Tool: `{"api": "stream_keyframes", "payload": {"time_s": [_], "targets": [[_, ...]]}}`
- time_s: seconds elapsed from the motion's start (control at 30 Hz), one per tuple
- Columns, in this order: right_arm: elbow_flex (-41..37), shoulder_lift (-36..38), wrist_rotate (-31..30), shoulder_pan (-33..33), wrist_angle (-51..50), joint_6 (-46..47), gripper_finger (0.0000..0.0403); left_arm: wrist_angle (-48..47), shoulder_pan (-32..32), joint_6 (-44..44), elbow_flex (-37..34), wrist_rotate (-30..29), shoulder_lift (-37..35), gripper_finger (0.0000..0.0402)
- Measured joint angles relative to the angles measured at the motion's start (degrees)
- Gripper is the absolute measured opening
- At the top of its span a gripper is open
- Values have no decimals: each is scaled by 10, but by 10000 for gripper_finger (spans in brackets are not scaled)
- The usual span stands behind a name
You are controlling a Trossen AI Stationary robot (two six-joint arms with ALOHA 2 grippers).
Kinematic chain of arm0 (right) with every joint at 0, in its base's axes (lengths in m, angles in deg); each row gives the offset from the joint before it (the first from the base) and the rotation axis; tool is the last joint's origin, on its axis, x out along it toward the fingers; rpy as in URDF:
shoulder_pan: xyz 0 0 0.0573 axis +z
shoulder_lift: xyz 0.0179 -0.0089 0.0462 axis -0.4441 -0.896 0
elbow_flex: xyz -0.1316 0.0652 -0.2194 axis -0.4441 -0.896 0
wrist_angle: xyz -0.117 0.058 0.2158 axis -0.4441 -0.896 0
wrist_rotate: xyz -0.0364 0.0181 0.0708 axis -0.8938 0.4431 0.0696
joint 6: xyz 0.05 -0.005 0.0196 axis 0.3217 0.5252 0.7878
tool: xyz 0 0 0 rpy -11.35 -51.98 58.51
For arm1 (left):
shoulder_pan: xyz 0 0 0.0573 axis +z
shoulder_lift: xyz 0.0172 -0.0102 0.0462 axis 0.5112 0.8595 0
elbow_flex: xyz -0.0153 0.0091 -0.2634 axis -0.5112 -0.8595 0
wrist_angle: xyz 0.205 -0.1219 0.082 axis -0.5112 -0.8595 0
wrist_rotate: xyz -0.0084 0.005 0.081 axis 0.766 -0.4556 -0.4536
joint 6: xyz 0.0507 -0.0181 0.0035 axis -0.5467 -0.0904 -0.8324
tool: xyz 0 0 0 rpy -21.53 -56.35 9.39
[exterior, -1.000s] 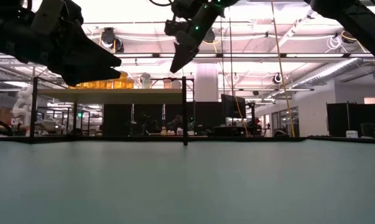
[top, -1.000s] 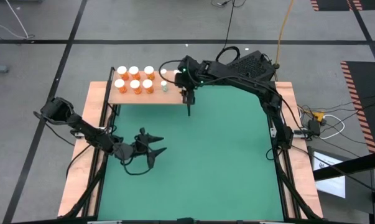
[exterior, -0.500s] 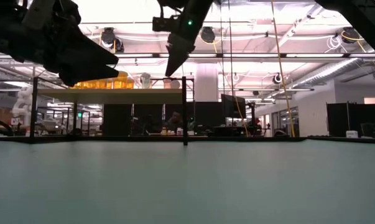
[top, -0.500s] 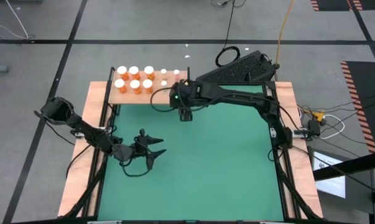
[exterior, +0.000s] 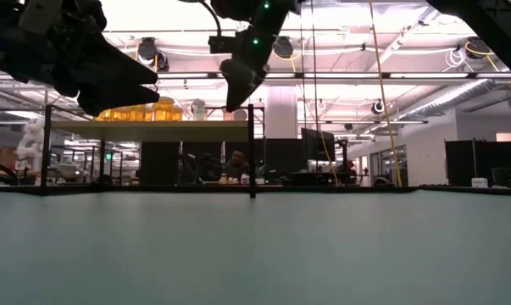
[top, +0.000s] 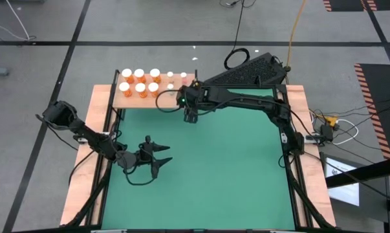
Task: Pick and place medicine bottles onto shelf by color
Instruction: Put the small orange pill bottle on the shelf aligned with the other small orange pill bottle
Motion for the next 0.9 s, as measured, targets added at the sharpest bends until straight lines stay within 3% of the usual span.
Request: {"api": "stream_keyframes", "payload": {"time_s": [0.2,0.4,0.6,0.77,0.9], "targets": [[0,0,3,-11,3,30,279,0,-7,-2,0,0,0,243],[0,-2,59,-20,3,54,279,1,-12,-7,0,0,0,243],[0,-2,64,-22,-4,57,278,0,-12,-7,0,0,0,243],[-1,-2,118,-24,-9,56,262,0,-11,-7,0,0,0,243],[-12,-3,121,-24,-5,50,250,1,-11,-7,0,0,0,243]]}}
